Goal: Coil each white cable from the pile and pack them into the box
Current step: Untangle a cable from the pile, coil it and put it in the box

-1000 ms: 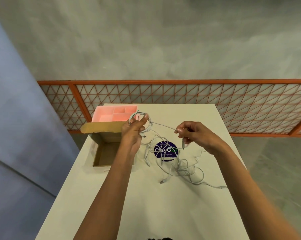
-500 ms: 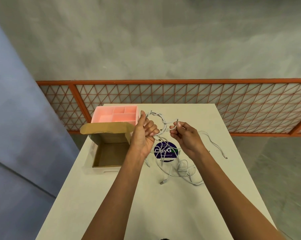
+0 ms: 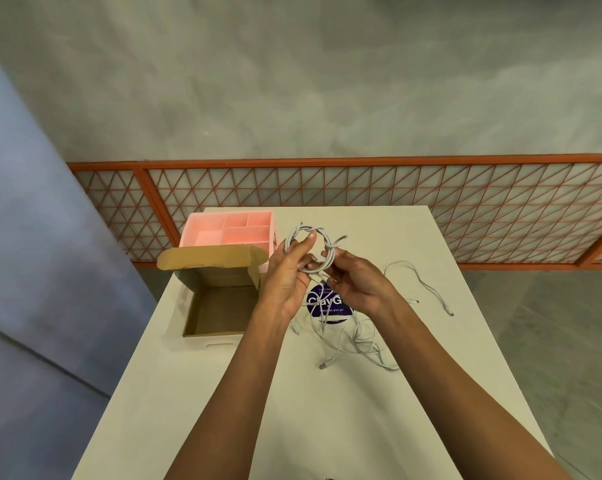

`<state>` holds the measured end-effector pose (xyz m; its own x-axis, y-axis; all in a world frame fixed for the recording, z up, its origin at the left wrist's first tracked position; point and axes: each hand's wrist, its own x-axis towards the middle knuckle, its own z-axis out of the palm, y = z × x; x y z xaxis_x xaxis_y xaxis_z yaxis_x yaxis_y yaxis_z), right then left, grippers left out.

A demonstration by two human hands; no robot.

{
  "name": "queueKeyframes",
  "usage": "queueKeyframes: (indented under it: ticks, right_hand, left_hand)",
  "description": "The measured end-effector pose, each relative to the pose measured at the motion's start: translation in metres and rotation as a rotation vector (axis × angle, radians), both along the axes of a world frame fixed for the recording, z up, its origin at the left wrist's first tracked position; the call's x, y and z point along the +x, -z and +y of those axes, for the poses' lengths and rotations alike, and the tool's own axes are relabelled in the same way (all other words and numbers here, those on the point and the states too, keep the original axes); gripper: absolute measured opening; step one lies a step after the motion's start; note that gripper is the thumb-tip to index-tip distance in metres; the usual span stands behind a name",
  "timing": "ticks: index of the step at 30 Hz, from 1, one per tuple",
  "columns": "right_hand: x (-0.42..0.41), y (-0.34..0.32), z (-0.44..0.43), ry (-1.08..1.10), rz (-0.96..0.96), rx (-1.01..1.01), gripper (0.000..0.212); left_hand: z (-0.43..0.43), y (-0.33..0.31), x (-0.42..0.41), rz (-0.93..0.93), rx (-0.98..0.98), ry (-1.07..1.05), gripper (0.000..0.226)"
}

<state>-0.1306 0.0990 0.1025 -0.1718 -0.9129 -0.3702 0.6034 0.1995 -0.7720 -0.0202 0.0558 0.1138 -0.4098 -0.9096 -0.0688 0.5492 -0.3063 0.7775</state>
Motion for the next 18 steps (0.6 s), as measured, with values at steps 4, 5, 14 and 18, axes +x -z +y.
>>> queueKeyframes:
  ticks: [4, 5, 14, 18]
  right_hand:
    - [0.001, -0.001, -0.003, -0.064, 0.104, -0.015, 0.020]
    - [0.002, -0.001, -0.002, -0.074, 0.142, -0.017, 0.019]
    - [0.003, -0.002, 0.010, -0.114, 0.421, -0.149, 0.021]
    - [0.002, -0.003, 0.013, -0.135, 0.498, -0.171, 0.025]
  left_hand:
    - [-0.004, 0.010, -0.001, -0.004, 0.069, -0.014, 0.022]
    - [-0.005, 0.011, -0.001, -0.013, 0.085, -0.022, 0.025]
    - [-0.003, 0.011, -0.002, -0.143, 0.106, -0.180, 0.049]
    - [0.000, 0.010, -0.004, -0.152, 0.090, -0.214, 0.051]
